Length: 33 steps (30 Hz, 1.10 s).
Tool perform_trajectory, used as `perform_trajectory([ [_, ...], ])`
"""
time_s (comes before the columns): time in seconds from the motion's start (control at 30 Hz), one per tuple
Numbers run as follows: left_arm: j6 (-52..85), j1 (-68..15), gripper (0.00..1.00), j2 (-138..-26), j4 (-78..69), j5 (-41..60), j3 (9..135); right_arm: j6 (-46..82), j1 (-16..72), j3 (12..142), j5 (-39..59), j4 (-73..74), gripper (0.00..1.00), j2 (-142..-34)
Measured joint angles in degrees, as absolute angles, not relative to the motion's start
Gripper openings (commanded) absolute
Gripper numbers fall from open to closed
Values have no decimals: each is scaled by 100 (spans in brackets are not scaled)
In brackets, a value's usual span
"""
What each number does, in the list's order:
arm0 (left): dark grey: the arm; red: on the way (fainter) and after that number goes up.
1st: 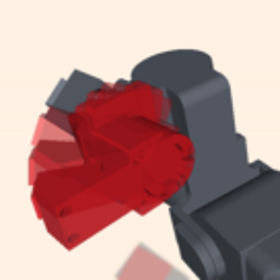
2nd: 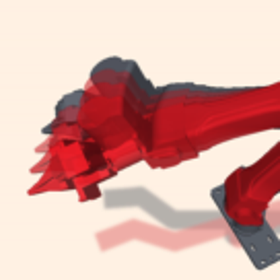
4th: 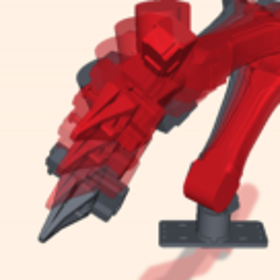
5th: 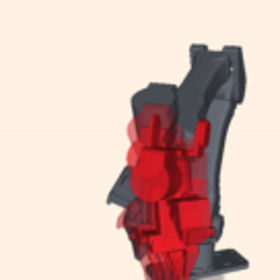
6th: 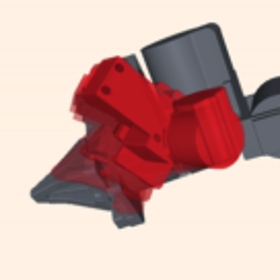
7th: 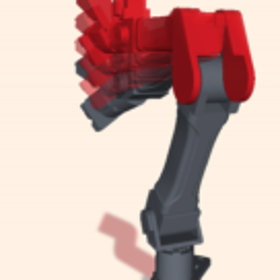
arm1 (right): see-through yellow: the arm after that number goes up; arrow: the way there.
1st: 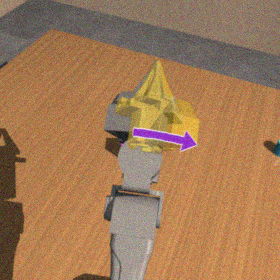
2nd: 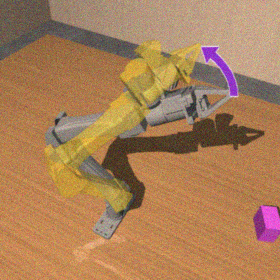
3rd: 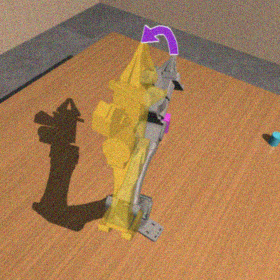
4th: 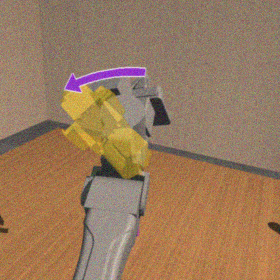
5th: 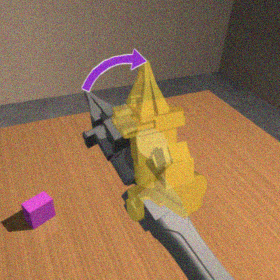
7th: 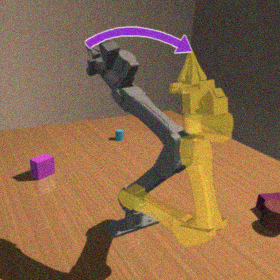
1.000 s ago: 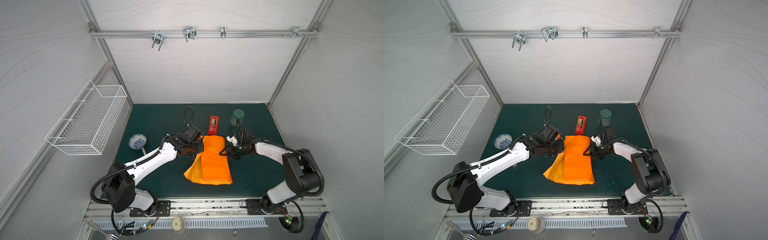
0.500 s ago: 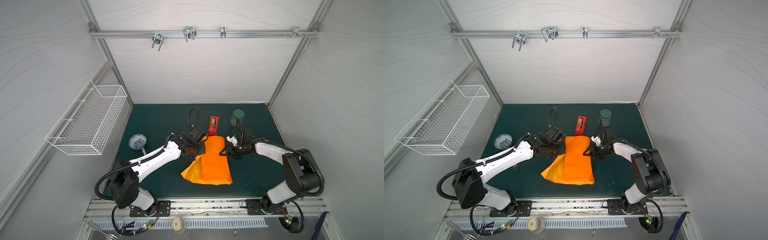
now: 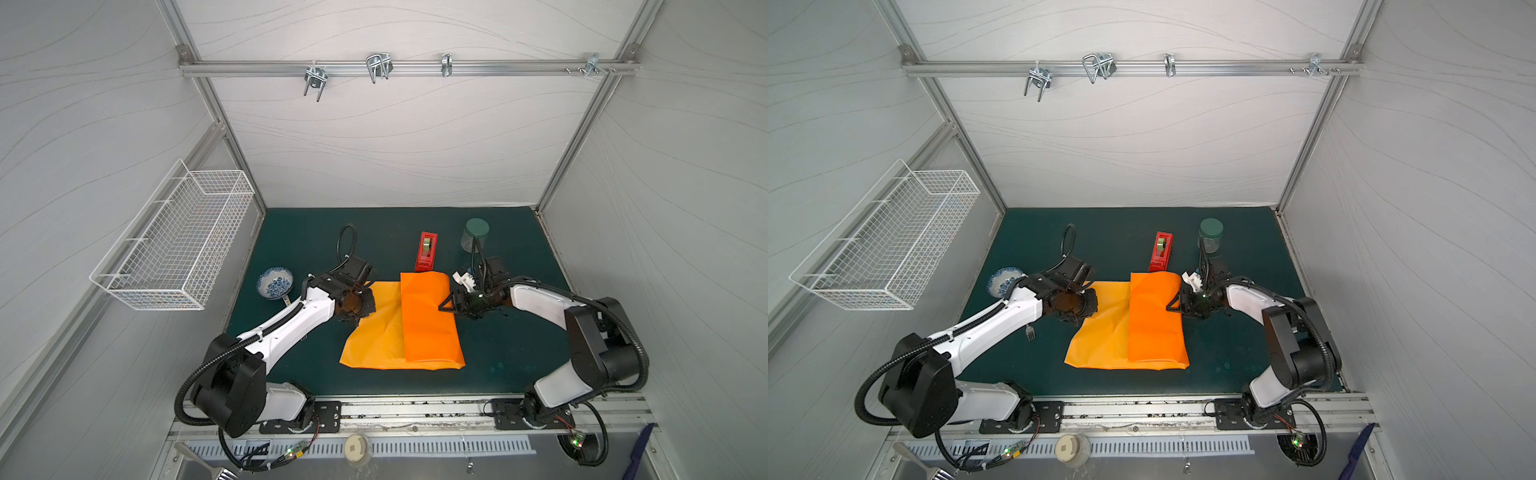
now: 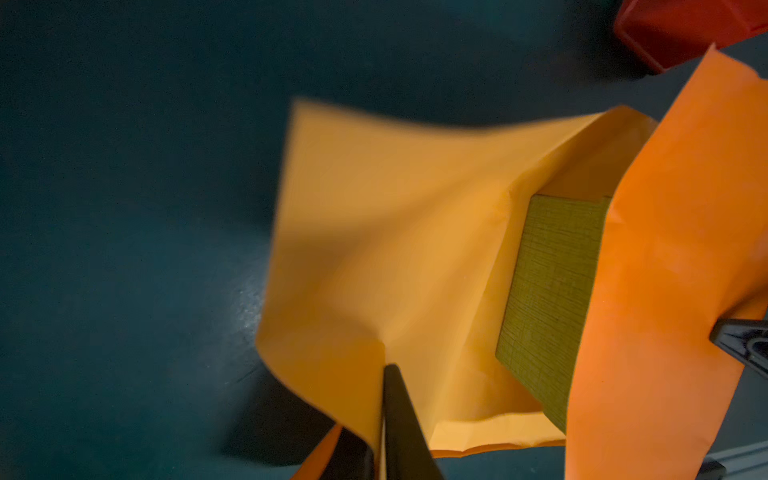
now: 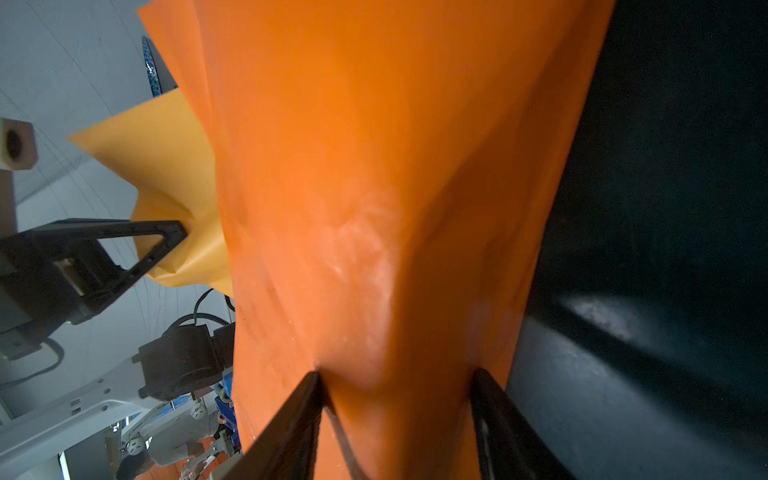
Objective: Wrap the gift box in paper
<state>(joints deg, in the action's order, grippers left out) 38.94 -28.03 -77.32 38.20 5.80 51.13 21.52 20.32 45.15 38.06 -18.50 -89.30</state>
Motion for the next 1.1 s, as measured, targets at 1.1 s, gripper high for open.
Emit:
perform_trajectory([
  [1.1,3717,-1852,43,-7575,2003,2043,3900,2152,2032,4515,3804,-1850,56,-8932],
])
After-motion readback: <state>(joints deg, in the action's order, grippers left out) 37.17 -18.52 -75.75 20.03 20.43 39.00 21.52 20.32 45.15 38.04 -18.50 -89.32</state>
